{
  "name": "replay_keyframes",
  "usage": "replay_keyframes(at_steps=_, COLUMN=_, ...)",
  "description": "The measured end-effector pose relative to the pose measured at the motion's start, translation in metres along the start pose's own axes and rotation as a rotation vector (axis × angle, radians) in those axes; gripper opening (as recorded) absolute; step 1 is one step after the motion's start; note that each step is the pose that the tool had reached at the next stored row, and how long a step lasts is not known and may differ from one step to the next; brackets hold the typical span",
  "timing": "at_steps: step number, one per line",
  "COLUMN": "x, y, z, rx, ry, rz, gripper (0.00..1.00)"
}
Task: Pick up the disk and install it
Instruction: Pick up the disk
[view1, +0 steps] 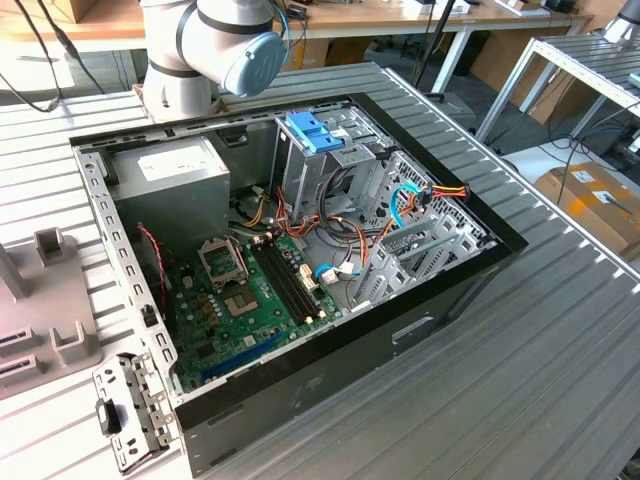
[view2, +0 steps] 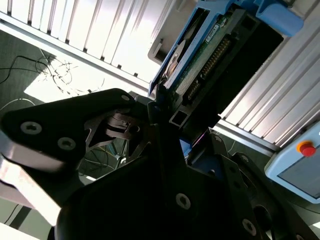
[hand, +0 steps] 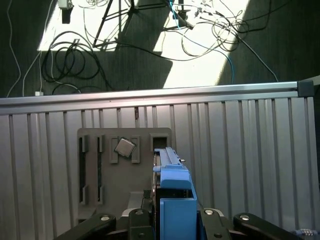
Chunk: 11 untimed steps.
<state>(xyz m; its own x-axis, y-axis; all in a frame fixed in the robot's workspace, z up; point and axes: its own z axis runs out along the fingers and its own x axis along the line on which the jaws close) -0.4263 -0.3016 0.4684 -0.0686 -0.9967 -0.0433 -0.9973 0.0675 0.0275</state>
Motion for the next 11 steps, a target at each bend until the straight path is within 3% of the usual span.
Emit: replay_keyframes(at_steps=11, x=-0.0005, y=0.0003, z=-0.01, rx=-0.0001, ry=0.0, rz=0.0, gripper=0.36)
